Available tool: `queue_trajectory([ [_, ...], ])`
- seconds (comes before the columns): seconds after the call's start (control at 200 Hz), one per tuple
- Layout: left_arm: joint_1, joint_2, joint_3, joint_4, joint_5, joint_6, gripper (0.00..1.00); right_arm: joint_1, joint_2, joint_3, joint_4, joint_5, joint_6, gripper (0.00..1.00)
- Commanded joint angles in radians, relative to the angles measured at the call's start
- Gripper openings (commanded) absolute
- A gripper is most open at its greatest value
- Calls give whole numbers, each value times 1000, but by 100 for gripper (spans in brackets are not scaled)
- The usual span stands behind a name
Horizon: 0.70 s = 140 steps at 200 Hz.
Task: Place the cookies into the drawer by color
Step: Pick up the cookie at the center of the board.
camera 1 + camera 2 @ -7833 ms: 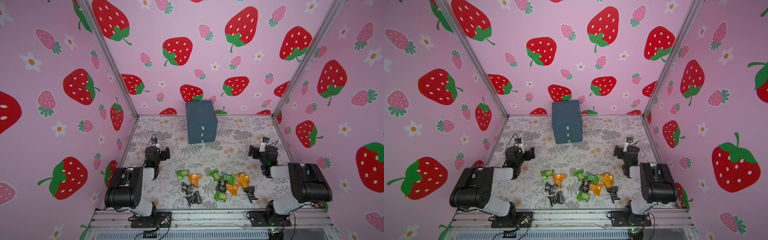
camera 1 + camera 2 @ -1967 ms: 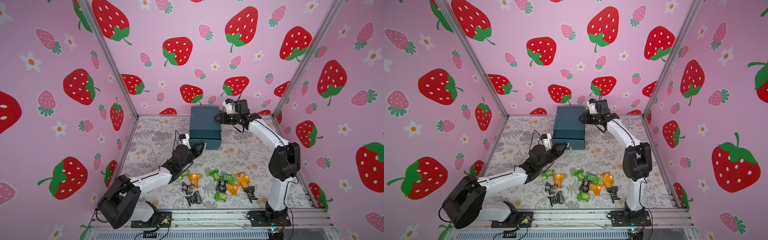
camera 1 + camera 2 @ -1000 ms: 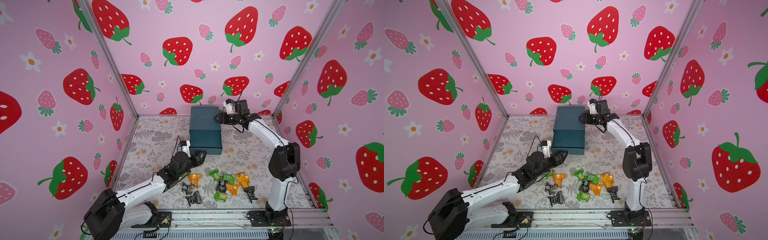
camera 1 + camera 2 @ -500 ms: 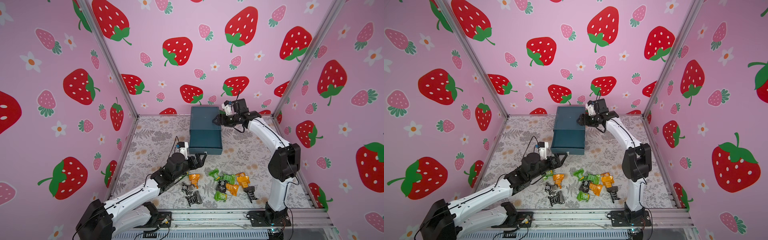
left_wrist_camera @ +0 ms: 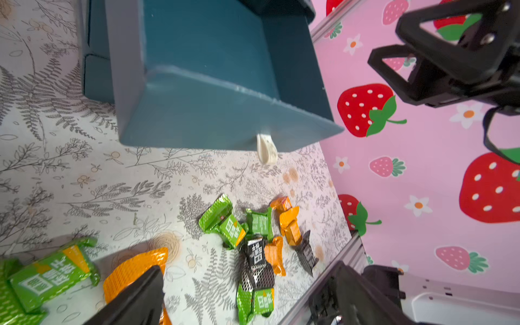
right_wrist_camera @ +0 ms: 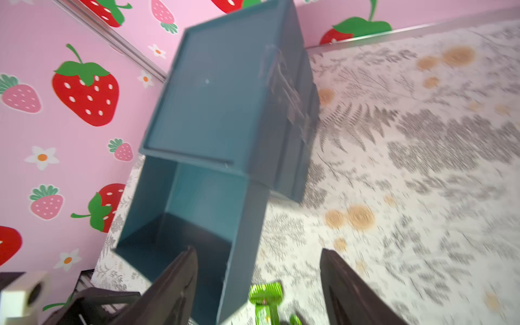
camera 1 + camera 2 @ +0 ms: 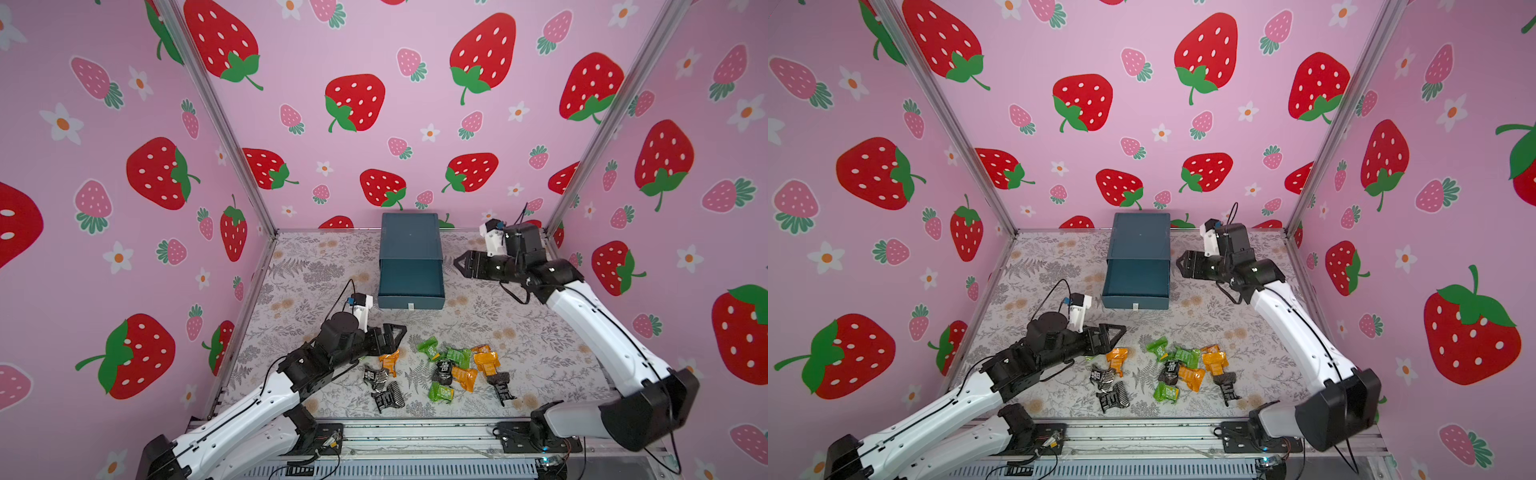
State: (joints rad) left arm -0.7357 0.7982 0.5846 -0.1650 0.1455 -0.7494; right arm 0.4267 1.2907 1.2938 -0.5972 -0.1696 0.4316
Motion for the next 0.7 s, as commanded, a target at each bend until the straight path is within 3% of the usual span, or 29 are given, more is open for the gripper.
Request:
queue_trajectory([
  [0.0,-9,-71,-32,-113,39,64,96,17,-147,-168,-102,145,72,73],
  [0.145,-13,-122,-73,-164,12,51,93,17,-337,-384,-181,220,158,73],
  [0.275,-32,-123,-53,-265,-2,63,92,18,-448,-552,-164,206,202,72],
  [0.55,-46,-109,-116,-248,-99,49,91,56,-434,-708,-4,105,213,65],
  [0.695,-70,-57,-140,-157,-99,40,89,121,-339,-732,132,70,211,63],
])
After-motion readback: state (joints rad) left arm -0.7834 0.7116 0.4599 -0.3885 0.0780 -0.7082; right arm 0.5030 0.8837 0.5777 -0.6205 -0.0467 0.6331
